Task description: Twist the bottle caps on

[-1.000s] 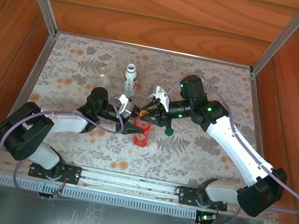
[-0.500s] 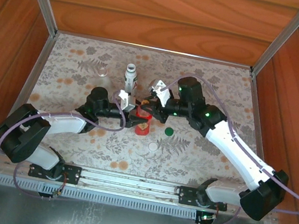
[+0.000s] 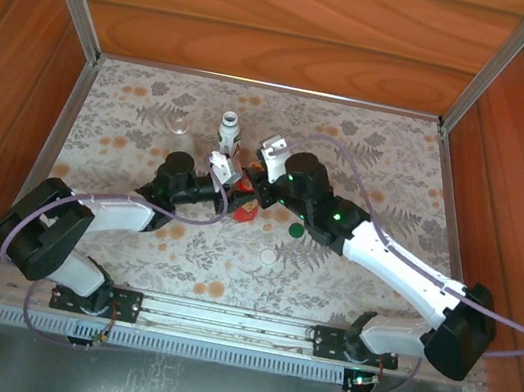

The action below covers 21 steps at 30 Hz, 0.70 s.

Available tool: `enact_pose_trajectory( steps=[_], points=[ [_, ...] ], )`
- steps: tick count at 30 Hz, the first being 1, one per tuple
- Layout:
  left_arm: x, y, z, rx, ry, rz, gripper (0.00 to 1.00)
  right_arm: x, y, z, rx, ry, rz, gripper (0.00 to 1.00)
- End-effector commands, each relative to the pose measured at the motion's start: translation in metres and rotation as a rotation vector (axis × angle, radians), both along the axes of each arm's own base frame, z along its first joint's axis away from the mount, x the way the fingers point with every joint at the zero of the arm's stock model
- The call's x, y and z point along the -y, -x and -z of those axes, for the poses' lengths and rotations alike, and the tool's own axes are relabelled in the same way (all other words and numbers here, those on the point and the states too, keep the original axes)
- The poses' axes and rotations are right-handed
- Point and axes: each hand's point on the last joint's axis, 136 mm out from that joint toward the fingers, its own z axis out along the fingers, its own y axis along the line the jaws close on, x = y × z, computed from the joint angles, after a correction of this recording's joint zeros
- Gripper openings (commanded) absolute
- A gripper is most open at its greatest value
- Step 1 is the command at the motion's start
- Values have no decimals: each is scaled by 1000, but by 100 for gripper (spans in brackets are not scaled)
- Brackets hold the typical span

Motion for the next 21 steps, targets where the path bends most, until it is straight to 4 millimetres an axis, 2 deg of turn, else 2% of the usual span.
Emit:
enact_pose_trajectory(
  steps=[1, 4, 6, 12, 15, 18, 21],
  points=[
    [1, 18, -30, 122, 45, 78, 59, 5, 31, -37, 157, -53, -191, 56],
    [1, 37, -24, 109, 20, 167, 59, 13, 57, -54, 171, -92, -324, 63],
    [2, 51, -24, 106, 25, 239, 59, 16, 69, -57, 159, -93, -390, 63],
    [3, 85, -35, 92, 58, 431, 59, 9, 90, -63, 111, -57, -540, 63],
    [3, 90, -38, 91, 65, 458, 59, 3, 94, -63, 87, -54, -588, 60],
    [3, 91, -40, 90, 68, 463, 59, -2, 90, -62, 77, -45, -593, 54],
    [3, 92, -41, 89, 70, 471, 59, -5, 88, -56, 62, -34, -598, 51]
  ],
)
